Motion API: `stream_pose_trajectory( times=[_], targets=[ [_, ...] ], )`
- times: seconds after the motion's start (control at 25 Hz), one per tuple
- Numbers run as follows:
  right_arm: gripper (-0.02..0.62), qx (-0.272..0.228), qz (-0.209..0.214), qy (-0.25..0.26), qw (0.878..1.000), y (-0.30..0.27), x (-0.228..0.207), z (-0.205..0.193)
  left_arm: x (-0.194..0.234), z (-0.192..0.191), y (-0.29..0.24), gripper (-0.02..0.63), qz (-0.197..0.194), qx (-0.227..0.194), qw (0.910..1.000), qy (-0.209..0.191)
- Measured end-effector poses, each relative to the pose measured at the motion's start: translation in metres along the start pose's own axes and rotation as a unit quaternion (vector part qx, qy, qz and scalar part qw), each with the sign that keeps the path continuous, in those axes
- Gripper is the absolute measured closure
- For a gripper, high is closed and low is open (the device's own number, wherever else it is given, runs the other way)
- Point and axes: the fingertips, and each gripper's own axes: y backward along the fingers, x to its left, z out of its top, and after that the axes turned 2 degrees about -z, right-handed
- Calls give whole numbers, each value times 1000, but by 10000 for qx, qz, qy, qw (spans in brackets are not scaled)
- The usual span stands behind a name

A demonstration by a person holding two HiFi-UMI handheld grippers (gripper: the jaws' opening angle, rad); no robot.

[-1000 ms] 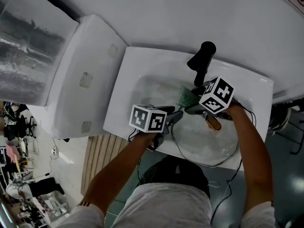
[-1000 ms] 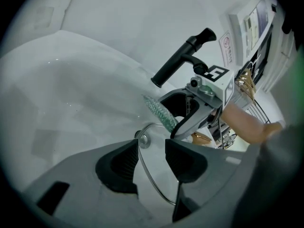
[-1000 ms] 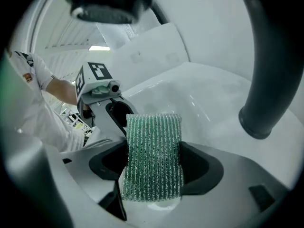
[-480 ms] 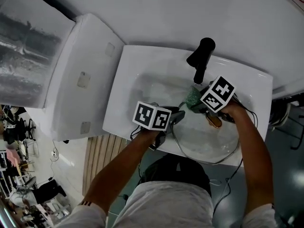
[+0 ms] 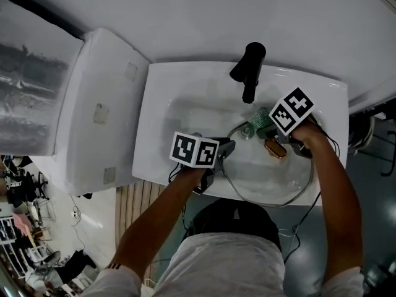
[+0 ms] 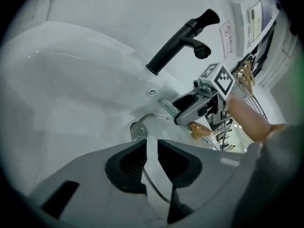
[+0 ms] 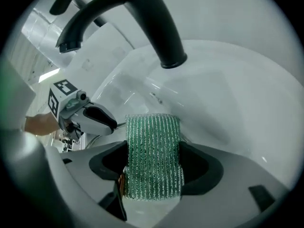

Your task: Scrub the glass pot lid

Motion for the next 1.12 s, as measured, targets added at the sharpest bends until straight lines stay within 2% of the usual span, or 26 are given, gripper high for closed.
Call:
stream_pose_trajectory(
  times=[0.28,0.56,0.72,0.84,0.96,1.04,1.12],
  targets=[
    [258,-308,-188,-1014,9942,17,-14,-14,0,0,0,538,26,36,10000,-53],
    [258,-749,-236,-2040,9758,42,-28,-39,1,0,1,541,-26,70,9999,-114],
    [258,-963,-257,-2379,9662,55,-32,-49,1,-1,1,546,-57,96,9998,-136],
    [258,-1077,-256,-2440,9634,65,-28,-54,1,-1,0,551,-71,104,9998,-147],
    [258,-1267,-242,-2224,9664,84,-14,-52,2,-1,0,552,-75,104,9998,-153],
    [258,-1402,-263,-1822,9728,101,3,-45,2,-1,0,554,-79,107,9998,-154],
    [258,-1457,-287,-1185,9818,115,28,-36,2,0,0,555,-78,108,9998,-163]
  ],
)
